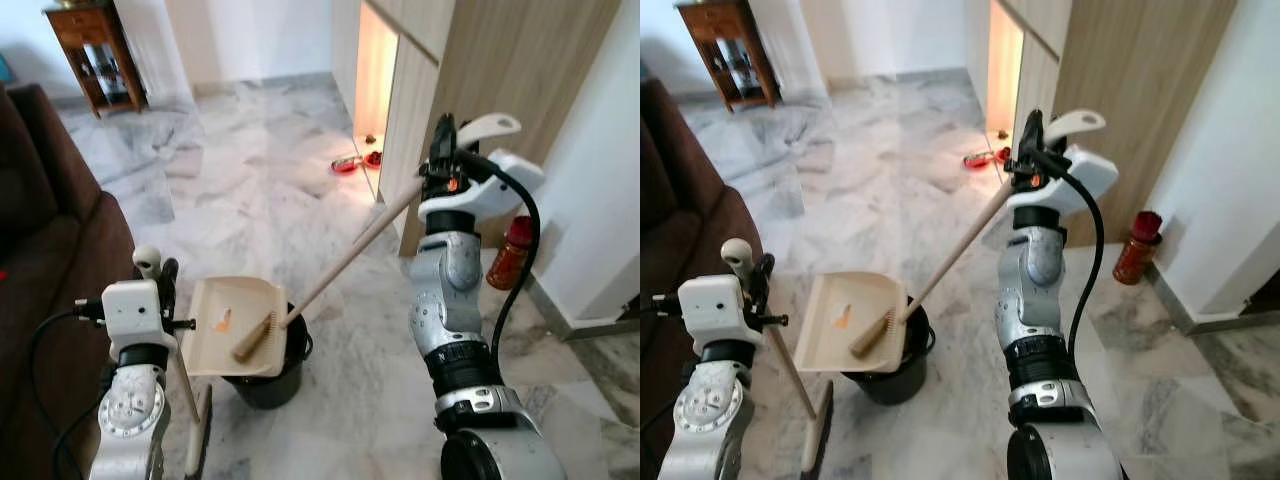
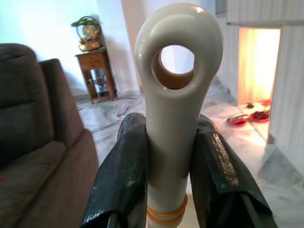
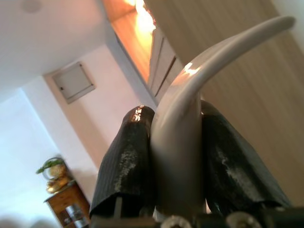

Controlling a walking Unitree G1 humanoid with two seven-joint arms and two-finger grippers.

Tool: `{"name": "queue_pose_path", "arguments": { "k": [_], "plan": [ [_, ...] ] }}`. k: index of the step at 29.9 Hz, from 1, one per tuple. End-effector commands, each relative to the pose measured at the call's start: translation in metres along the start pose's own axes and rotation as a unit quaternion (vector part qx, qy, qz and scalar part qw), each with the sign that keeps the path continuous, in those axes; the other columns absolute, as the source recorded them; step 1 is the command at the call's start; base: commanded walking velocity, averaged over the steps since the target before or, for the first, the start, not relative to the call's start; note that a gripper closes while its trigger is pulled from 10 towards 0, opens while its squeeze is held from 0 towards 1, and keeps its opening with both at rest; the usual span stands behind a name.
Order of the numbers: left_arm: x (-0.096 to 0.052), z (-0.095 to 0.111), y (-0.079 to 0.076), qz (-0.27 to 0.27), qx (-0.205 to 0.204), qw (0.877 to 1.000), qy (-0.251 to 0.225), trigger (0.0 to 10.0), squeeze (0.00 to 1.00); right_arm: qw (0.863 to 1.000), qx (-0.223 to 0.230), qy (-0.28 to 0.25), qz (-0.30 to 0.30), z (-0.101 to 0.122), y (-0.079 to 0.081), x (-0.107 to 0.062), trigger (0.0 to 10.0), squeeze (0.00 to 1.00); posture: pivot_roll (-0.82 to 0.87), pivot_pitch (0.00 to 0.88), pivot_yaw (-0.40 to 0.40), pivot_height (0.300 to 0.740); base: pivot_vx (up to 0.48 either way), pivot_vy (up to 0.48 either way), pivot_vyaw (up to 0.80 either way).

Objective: Sweep floor

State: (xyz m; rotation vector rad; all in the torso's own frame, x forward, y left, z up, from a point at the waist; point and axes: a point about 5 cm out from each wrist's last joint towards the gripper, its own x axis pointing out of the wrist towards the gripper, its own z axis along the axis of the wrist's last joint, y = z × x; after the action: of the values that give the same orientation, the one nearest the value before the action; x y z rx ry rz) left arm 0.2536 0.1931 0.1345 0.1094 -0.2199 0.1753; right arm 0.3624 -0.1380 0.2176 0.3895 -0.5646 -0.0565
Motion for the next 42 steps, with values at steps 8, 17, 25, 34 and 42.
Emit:
{"name": "queue_pose_path", "arguments": {
  "k": [8,17,25,34,42],
  "plan": [
    [0.003,0.01,0.007,0.011,0.01,1.0,-0.028,10.0,0.0,0.999,0.016,-0.03,0.028,0.011,0.019,0.008,10.0,0.0,0.13,0.0,0.042,0.74,0.367,0.0,0.0],
    [0.001,0.009,0.007,0.001,0.007,1.0,-0.025,10.0,0.0,0.999,0.008,-0.03,0.033,0.011,0.02,0.008,10.0,0.0,0.13,0.0,0.043,0.74,0.32,0.0,0.36],
    [-0.014,0.005,0.023,-0.019,0.061,0.998,-0.011,10.0,0.0,0.999,0.014,-0.03,0.029,0.011,0.018,0.007,10.0,0.0,0.13,0.0,0.045,0.74,0.0,0.0,0.0],
    [-0.034,0.013,0.057,-0.013,0.118,0.993,-0.002,10.0,0.0,0.999,0.013,-0.03,0.027,0.011,0.017,0.008,10.0,0.0,0.15,0.0,0.039,0.74,0.0,0.0,0.0],
    [-0.062,0.011,0.066,-0.036,0.14,0.989,0.03,10.0,0.0,0.999,0.015,-0.026,0.034,0.011,0.019,0.009,10.0,0.0,0.16,0.0,0.03,0.74,0.0,0.0,0.0]
  ]
}}
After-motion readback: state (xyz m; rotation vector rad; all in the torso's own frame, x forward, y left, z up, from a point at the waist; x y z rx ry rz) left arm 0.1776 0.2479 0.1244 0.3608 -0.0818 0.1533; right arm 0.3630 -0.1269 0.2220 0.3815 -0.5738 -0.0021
